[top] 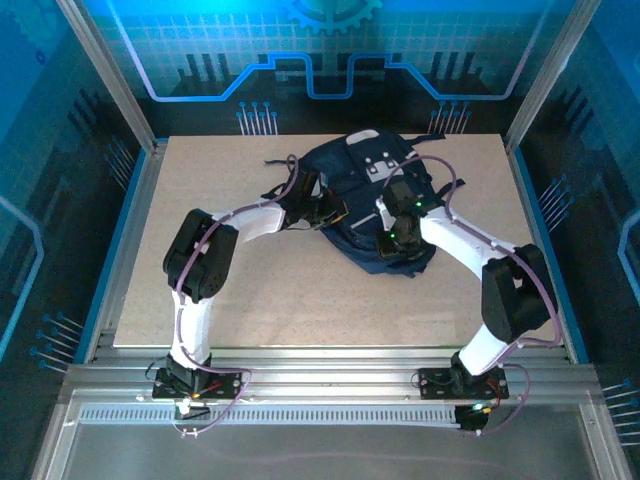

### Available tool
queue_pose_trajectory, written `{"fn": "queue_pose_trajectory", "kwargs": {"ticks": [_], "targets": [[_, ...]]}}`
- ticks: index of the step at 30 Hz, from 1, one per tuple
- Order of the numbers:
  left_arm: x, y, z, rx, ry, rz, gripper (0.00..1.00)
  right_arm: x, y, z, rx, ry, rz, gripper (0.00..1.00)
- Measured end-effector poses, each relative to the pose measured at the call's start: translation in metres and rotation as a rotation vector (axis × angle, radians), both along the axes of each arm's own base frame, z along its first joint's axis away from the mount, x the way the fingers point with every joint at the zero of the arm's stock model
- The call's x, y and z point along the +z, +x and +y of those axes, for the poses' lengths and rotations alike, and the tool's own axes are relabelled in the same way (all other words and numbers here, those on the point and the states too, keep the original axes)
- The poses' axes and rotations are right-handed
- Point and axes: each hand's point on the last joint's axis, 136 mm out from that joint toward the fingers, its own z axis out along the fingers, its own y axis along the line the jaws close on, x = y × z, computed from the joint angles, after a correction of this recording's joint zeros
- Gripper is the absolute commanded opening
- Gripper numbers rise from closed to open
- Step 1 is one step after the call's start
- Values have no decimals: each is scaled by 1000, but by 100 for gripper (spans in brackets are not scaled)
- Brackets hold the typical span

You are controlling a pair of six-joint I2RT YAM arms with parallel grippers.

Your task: Pack books, pencil case, and school supplies into a backpack

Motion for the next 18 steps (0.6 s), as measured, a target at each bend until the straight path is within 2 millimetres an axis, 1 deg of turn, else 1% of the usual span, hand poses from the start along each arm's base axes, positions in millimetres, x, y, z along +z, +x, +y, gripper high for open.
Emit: {"fn": "queue_pose_trajectory", "kwargs": {"ticks": [2,5,7,9,11,13,14,15,16,17,18], "targets": [[2,-1,6,-17,4,0,0,0,7,-18,-36,-23,-8,0],[3,-3,16,-41,8,9,0,1,15,-41,-80,-48,-15,0],[2,-3,23,-53,12,15,0,2,19,-51,-106,-51,-17,0],[1,-3,32,-56,16,25,0,3,20,-56,-122,-46,-16,0],[0,1,43,-54,30,33,0,3,19,-51,-110,-16,-6,0],[3,7,51,-49,45,38,1,4,16,-38,-84,30,2,0],[5,12,55,-47,53,38,5,5,16,-30,-68,53,4,0],[7,18,59,-39,62,38,12,6,15,-22,-51,75,3,0],[8,25,64,-29,78,36,22,8,14,-10,-31,106,2,0],[8,34,71,-9,98,29,35,9,12,2,-6,137,0,0],[11,43,79,20,111,19,44,11,10,14,21,165,-1,0]]}}
